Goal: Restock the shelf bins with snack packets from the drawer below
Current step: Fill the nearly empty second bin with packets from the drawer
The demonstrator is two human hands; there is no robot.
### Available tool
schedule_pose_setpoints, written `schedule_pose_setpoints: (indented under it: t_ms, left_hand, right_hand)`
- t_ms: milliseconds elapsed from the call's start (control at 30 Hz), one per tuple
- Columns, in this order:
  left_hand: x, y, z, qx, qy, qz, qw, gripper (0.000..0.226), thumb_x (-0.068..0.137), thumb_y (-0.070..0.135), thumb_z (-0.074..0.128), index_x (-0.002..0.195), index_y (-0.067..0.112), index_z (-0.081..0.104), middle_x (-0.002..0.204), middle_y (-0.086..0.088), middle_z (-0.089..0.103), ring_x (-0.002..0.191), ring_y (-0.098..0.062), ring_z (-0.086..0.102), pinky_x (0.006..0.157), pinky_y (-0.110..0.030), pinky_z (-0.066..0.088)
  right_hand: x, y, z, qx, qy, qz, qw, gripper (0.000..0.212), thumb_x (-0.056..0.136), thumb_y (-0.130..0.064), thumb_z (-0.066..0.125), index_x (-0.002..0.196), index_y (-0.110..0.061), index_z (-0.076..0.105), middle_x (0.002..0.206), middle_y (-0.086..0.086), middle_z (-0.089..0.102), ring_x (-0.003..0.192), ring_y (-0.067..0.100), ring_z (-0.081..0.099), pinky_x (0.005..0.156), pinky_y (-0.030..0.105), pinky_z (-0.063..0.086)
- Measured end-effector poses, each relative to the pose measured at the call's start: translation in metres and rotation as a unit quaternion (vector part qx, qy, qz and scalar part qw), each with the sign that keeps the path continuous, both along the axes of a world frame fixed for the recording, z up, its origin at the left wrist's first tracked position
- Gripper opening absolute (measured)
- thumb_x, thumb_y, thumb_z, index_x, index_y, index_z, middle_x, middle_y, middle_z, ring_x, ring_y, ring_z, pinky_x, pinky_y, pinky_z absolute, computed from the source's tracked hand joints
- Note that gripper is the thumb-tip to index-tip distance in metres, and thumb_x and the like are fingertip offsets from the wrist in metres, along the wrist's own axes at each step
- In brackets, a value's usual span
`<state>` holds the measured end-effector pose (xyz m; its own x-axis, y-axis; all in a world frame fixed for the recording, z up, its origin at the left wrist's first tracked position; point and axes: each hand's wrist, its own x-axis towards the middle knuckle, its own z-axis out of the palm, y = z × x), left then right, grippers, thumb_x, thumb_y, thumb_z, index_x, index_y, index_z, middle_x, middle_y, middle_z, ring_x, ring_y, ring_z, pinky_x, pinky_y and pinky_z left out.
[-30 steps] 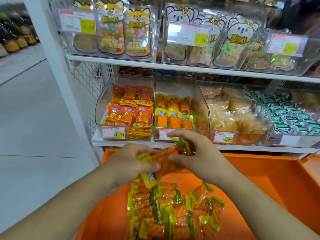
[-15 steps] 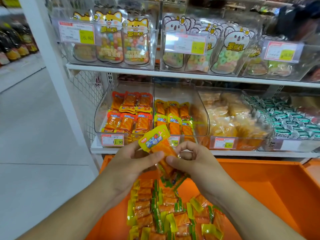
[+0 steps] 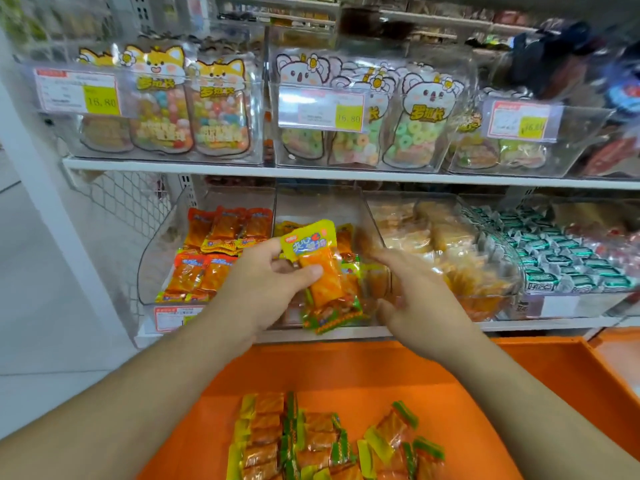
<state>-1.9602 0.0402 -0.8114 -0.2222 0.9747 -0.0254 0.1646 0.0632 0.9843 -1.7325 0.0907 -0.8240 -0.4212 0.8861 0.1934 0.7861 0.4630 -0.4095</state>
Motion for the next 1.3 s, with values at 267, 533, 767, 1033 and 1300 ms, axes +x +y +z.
schedule_pose_setpoints:
  t_ms: [267, 533, 767, 1033, 1300]
  left_hand:
    - [0.035, 0.126, -0.019, -0.035, 0.153, 0.002, 0.988, 0.020, 0.083, 0.022, 0.086, 0.099, 0.022, 0.074, 0.084, 0.006, 0.073, 0.079, -0.010, 0.069, 0.070, -0.027, 0.052]
    - [0.055, 0.150, -0.064, -0.056, 0.288, -0.046, 0.955, 0.049, 0.083, 0.026, 0.086, 0.125, 0.029, 0.059, 0.114, 0.005, 0.069, 0.105, -0.020, 0.066, 0.094, -0.043, 0.057]
    - [0.051, 0.150, -0.066, -0.029, 0.440, -0.059, 0.895, 0.042, 0.082, 0.047, 0.083, 0.117, 0.033, 0.065, 0.117, 0.006, 0.067, 0.118, -0.025, 0.054, 0.101, -0.046, 0.046]
    - [0.047, 0.163, -0.062, -0.091, 0.554, -0.106, 0.821, 0.069, 0.082, 0.066, 0.073, 0.141, 0.035, 0.056, 0.154, 0.011, 0.038, 0.136, -0.026, 0.031, 0.105, -0.043, 0.029]
    - [0.058, 0.162, -0.067, -0.096, 0.589, -0.092, 0.797, 0.054, 0.093, 0.060, 0.063, 0.139, 0.032, 0.057, 0.145, 0.003, 0.053, 0.138, -0.027, 0.037, 0.108, -0.045, 0.029]
  right_hand:
    - [0.005, 0.029, -0.019, 0.000, 0.053, -0.004, 0.999, 0.056, 0.082, -0.010, 0.068, 0.134, -0.030, 0.056, 0.124, -0.011, 0.054, 0.118, 0.008, 0.048, 0.098, 0.020, 0.044]
    - [0.013, 0.037, -0.023, -0.005, 0.071, -0.024, 0.997, 0.055, 0.081, -0.003, 0.060, 0.128, -0.031, 0.059, 0.124, -0.017, 0.054, 0.124, 0.005, 0.041, 0.100, 0.021, 0.040]
    - [0.016, 0.031, -0.021, -0.008, 0.067, -0.020, 0.997, 0.061, 0.086, -0.001, 0.060, 0.140, -0.028, 0.054, 0.135, -0.014, 0.052, 0.133, 0.007, 0.038, 0.107, 0.020, 0.038]
    - [0.018, 0.028, -0.019, 0.003, 0.047, -0.014, 0.999, 0.062, 0.087, -0.003, 0.059, 0.144, -0.026, 0.050, 0.142, -0.012, 0.050, 0.137, 0.009, 0.033, 0.113, 0.023, 0.035]
    - [0.018, 0.030, -0.022, 0.011, 0.045, -0.006, 0.999, 0.066, 0.087, -0.003, 0.060, 0.149, -0.023, 0.047, 0.149, -0.011, 0.047, 0.142, 0.008, 0.032, 0.116, 0.022, 0.032]
